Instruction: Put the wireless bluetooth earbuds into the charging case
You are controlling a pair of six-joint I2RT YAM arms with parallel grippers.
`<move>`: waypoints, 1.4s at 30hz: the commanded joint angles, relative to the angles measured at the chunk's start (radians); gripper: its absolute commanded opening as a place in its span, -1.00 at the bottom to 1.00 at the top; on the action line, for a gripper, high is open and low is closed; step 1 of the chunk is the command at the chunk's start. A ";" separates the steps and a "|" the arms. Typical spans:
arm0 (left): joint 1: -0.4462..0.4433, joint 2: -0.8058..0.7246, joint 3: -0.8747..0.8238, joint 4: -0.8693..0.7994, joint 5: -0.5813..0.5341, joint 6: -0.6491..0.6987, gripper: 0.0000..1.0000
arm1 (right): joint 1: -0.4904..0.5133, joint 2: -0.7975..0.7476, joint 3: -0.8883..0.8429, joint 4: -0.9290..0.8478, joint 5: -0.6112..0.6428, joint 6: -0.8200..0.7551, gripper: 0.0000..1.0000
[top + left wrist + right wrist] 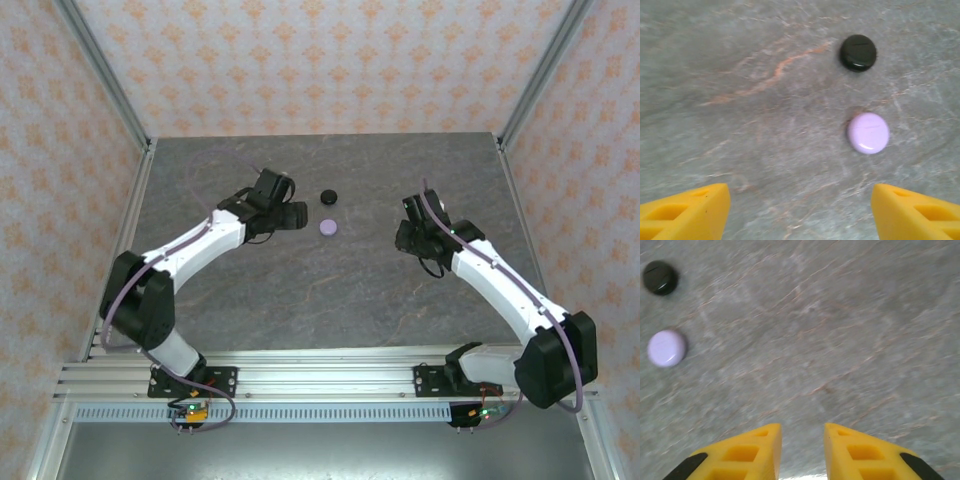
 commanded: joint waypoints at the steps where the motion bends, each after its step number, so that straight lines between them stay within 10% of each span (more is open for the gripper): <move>1: 0.005 -0.074 -0.046 -0.090 -0.184 0.065 0.48 | -0.004 -0.033 -0.026 0.027 0.250 -0.035 -0.41; 10: 0.036 -0.221 -0.136 -0.152 -0.427 0.146 0.53 | -0.007 -0.064 -0.116 0.124 0.609 -0.148 -0.34; 19: 0.114 -0.304 -0.293 0.001 -0.555 0.238 0.67 | -0.073 -0.045 -0.181 0.268 0.659 -0.255 -0.17; 27: 0.230 -0.363 -0.466 0.269 -0.556 0.326 0.72 | -0.197 -0.008 -0.269 0.459 0.565 -0.297 0.02; 42: 0.409 -0.337 -0.752 0.851 -0.193 0.359 1.00 | -0.414 0.070 -0.370 0.784 0.123 -0.339 0.23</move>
